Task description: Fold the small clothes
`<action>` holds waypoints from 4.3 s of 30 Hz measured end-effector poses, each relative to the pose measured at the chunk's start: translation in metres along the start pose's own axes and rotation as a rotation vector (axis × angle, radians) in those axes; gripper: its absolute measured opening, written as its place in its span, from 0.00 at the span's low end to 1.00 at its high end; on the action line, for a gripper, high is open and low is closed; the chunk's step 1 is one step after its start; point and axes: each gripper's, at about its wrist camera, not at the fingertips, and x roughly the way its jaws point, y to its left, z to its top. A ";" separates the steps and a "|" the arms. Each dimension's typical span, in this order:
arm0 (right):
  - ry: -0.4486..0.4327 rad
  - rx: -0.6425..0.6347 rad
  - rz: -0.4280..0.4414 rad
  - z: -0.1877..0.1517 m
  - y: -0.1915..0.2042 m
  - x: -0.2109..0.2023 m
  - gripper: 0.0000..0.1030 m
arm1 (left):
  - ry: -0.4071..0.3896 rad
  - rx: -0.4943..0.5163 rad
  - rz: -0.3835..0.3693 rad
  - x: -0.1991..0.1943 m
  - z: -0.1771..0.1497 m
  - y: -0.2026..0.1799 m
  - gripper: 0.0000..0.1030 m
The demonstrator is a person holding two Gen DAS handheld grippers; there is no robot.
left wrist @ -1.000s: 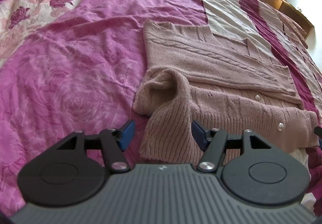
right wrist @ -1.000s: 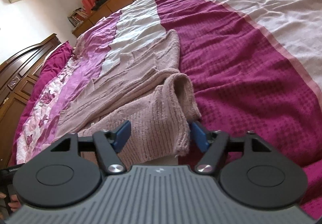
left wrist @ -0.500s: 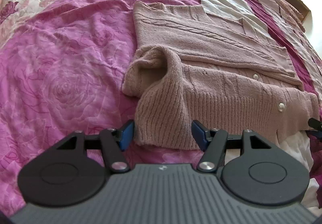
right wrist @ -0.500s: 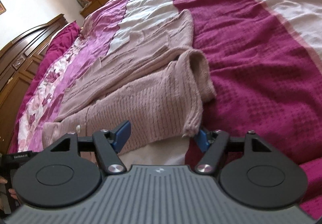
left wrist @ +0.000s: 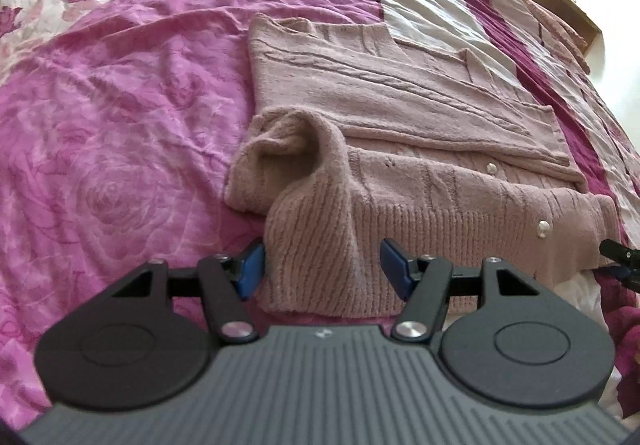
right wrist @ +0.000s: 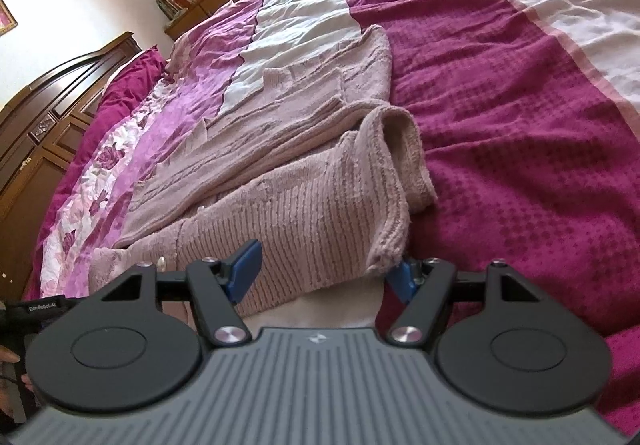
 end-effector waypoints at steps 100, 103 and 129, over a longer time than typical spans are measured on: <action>-0.022 -0.428 -0.091 0.149 0.061 0.129 0.53 | -0.138 0.151 0.117 0.077 0.126 -0.035 0.48; -0.013 -0.443 -0.112 0.147 0.061 0.144 0.52 | -0.125 0.157 0.115 0.089 0.133 -0.033 0.38; -0.065 -0.360 -0.209 0.176 0.051 0.146 0.51 | -0.155 0.051 0.223 0.109 0.166 0.006 0.43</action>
